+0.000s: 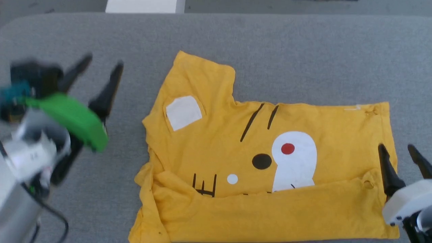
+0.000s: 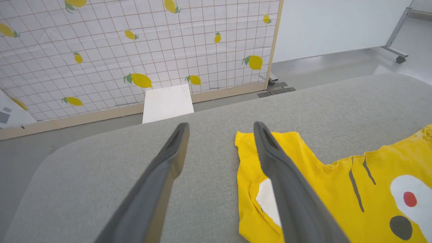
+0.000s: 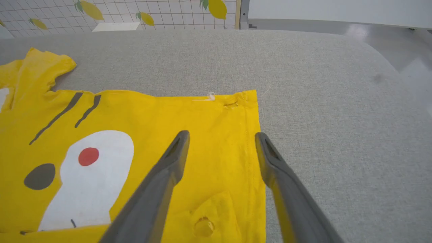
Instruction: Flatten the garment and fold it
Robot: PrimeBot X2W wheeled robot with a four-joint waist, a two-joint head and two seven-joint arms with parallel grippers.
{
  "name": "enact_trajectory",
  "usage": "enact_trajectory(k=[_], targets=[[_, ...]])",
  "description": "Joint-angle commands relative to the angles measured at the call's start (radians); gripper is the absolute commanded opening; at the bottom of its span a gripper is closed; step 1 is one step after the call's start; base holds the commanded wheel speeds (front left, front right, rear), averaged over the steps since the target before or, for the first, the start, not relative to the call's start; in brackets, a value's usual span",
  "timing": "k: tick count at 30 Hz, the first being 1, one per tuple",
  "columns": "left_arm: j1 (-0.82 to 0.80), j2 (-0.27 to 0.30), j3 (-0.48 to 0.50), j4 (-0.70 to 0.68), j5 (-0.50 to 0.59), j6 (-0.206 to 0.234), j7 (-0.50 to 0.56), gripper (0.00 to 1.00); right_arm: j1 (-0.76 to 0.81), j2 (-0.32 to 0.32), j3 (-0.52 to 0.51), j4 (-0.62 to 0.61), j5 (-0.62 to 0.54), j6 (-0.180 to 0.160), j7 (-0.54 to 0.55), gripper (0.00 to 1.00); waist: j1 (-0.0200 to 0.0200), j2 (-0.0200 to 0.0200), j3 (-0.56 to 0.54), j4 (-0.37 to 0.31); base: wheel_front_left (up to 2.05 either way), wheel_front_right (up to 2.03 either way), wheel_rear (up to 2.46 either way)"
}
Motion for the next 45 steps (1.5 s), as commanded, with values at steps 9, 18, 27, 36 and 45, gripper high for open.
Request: enact_trajectory(k=[9,18,27,36,45], targets=[[-0.439,-0.073,-0.101,0.233,0.027,-0.198,0.21,1.0,-0.14,0.004,0.063,0.017,-0.034,-0.002,-0.077,1.0,0.0,0.0,0.218,-0.074,0.0,0.0,0.0],[-0.524,-0.1,-0.16,0.383,-0.007,-0.27,0.278,1.0,-0.184,0.016,0.091,0.047,-0.038,-0.002,-0.106,1.0,0.0,0.0,0.291,-0.142,0.0,0.0,0.0],[-0.514,-0.073,-0.17,0.48,-0.024,-0.273,0.312,1.0,-0.184,0.024,0.086,0.037,-0.038,-0.002,-0.11,1.0,0.0,0.0,0.333,-0.19,0.0,0.0,0.0],[-0.496,-0.06,-0.179,0.53,-0.04,-0.276,0.318,0.0,-0.194,0.024,0.075,0.002,-0.046,-0.002,-0.102,1.0,0.0,0.0,0.336,-0.199,0.0,0.0,0.0],[-0.488,-0.086,-0.187,0.54,-0.046,-0.281,0.266,0.0,-0.324,-0.073,0.092,-0.052,-0.004,-0.002,-0.009,1.0,0.0,0.0,0.291,-0.155,0.0,0.0,0.0]])
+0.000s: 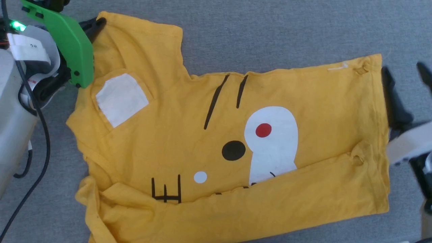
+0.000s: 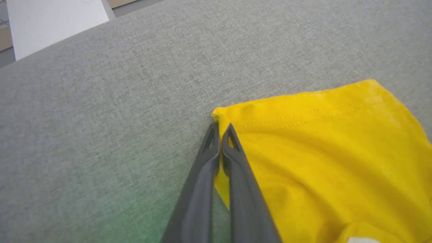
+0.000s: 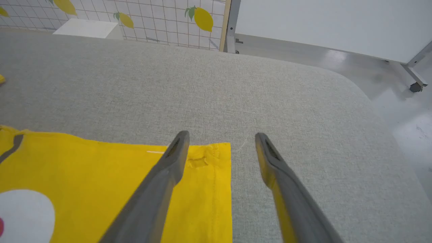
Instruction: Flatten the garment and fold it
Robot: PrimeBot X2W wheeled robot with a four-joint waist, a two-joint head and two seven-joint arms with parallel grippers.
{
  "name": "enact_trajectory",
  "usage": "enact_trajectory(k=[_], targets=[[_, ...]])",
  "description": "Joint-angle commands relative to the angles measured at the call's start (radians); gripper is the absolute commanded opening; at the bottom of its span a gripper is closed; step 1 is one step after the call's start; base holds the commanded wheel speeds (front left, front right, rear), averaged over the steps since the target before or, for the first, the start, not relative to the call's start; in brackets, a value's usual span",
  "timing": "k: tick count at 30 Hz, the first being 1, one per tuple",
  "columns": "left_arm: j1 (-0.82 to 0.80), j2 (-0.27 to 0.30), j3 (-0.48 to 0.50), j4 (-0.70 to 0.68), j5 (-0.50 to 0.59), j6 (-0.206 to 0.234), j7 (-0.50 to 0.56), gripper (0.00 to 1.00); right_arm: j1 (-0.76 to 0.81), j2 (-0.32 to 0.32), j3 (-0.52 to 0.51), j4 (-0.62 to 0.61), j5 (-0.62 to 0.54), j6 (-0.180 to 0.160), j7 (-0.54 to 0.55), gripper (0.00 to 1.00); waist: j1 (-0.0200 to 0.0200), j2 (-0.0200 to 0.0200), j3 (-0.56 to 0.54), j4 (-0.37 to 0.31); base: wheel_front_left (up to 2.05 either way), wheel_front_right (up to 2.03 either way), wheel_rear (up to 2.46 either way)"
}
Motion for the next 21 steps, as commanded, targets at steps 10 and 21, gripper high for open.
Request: enact_trajectory(k=[10,21], targets=[[0.002,-0.023,-0.015,-0.004,-0.013,-0.009,-0.014,0.0,-0.219,-0.073,-0.074,0.092,0.108,-0.002,0.322,1.0,-0.0001,-0.0001,0.005,0.059,0.0,0.0,0.0],[-0.018,-0.04,-0.023,0.001,-0.019,-0.01,-0.018,0.0,-0.229,-0.059,-0.107,0.173,0.158,-0.002,0.503,0.75,-0.0001,-0.0001,0.047,0.096,0.0,0.0,0.0]])
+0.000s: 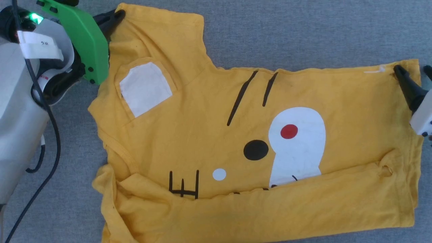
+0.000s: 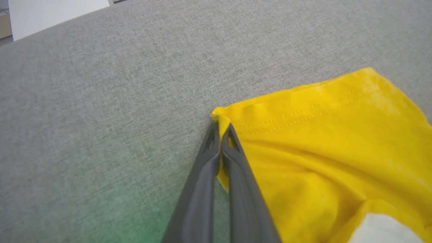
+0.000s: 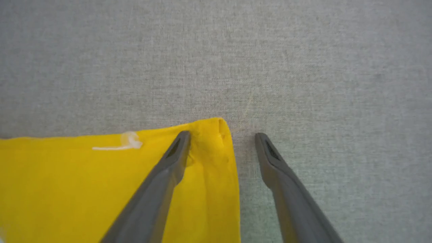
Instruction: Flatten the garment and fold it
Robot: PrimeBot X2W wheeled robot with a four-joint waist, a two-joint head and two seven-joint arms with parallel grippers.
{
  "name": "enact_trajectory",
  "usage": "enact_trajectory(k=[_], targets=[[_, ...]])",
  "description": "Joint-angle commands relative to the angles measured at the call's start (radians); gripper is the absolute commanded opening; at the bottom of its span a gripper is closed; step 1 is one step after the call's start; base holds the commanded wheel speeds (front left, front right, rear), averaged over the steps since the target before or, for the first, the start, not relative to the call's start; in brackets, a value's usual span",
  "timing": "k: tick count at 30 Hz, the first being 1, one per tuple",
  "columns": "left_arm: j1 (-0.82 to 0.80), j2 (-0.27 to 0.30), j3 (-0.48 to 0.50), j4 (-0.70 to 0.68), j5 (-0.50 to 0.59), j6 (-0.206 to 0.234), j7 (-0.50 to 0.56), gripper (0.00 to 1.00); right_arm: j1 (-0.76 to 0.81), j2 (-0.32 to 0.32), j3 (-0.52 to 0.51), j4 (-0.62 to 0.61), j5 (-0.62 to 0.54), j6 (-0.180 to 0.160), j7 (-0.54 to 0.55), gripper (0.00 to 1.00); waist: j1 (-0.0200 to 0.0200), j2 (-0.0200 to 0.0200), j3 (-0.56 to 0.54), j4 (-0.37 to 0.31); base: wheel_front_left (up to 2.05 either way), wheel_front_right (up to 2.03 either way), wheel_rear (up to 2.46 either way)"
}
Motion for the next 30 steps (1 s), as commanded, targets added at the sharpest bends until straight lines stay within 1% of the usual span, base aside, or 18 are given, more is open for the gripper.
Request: enact_trajectory(k=[1,4,8,12,16,22,26,30], targets=[[0.002,0.0,-0.01,0.015,-0.001,0.0,0.003,0.0,-0.014,0.01,-0.001,0.013,0.007,-0.002,0.012,0.0,0.0,-0.0001,0.005,0.006,0.0,0.0,0.0],[-0.003,-0.003,-0.007,0.016,-0.005,0.001,0.0,0.0,-0.022,0.02,-0.009,0.023,0.004,-0.002,0.019,0.0,0.0,-0.0001,0.005,0.01,0.0,0.0,0.0],[-0.003,-0.008,0.007,0.013,-0.011,0.002,-0.033,0.0,-0.031,0.018,-0.009,0.026,-0.002,-0.002,-0.007,0.0,0.0,-0.0001,-0.01,0.014,0.0,0.0,0.0],[0.013,-0.016,0.037,0.008,-0.031,0.004,-0.095,0.0,-0.029,0.007,-0.004,0.024,0.0,-0.002,-0.048,0.0,0.0,-0.0001,-0.046,0.018,0.0,0.0,0.0],[0.057,-0.009,0.065,-0.017,-0.051,0.003,-0.169,0.0,0.0,-0.004,-0.008,0.02,0.016,-0.002,-0.088,0.0,0.0,-0.0001,-0.106,0.025,0.0,0.0,0.0],[0.195,0.021,0.108,-0.114,-0.086,0.013,-0.286,0.0,0.096,-0.003,-0.023,-0.004,0.039,-0.002,-0.141,0.0,0.0,-0.0001,-0.211,0.04,0.0,0.0,0.0],[0.333,0.048,0.139,-0.214,-0.12,0.039,-0.357,0.0,0.18,0.011,-0.04,-0.028,0.059,-0.002,-0.17,0.0,0.0,-0.0001,-0.287,0.055,0.0,0.0,0.0],[0.499,0.079,0.167,-0.336,-0.167,0.078,-0.411,0.0,0.284,0.025,-0.056,-0.063,0.087,-0.002,-0.19,0.0,0.0,-0.0001,-0.356,0.071,0.0,0.0,0.0]])
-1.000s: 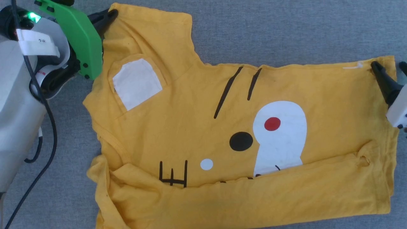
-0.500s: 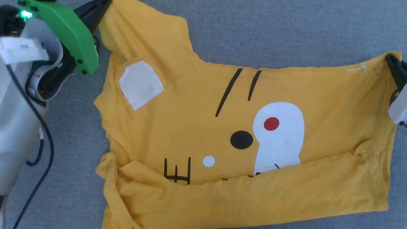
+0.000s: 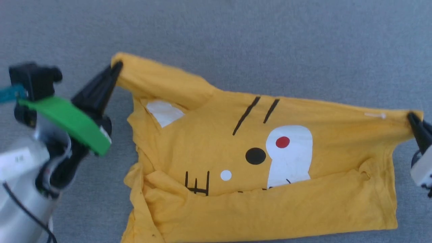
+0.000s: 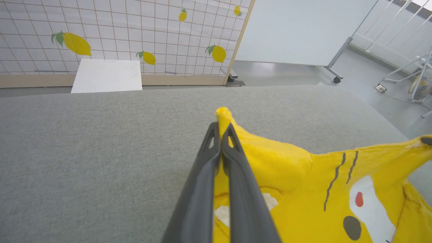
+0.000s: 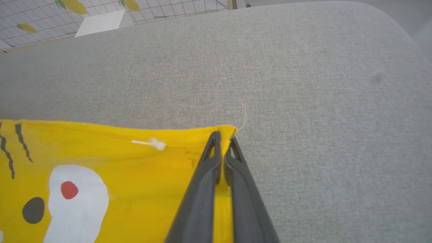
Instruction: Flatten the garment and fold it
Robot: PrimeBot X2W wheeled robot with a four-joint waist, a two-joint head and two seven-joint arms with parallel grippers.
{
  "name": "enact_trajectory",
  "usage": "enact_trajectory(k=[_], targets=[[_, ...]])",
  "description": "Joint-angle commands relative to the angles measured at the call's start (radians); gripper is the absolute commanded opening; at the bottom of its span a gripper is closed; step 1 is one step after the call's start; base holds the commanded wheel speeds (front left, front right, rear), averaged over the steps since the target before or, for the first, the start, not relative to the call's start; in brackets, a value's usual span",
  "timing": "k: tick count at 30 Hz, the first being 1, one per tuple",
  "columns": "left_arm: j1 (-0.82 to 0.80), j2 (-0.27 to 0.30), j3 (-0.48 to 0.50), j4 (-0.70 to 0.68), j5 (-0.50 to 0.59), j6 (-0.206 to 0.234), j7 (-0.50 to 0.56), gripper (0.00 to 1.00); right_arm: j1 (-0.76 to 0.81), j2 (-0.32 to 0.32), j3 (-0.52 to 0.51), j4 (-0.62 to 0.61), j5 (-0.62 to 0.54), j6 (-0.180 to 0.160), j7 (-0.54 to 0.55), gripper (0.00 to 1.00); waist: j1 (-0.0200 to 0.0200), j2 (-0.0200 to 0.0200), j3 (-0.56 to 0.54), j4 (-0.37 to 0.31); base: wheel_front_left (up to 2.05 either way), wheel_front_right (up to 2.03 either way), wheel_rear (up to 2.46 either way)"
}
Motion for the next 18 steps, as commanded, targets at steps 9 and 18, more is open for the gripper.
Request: enact_trajectory(k=[9,18], targets=[[0.363,0.062,0.032,-0.176,-0.072,0.115,-0.098,0.0,0.225,0.064,-0.032,-0.053,0.07,-0.002,-0.047,0.0,0.0,0.0,-0.161,0.045,0.0,0.0,0.0],[0.54,0.031,-0.059,-0.147,-0.07,0.158,-0.101,0.0,0.352,0.097,-0.027,0.008,0.061,-0.002,-0.092,0.0,0.0,0.0,-0.18,0.052,0.0,0.0,0.0]])
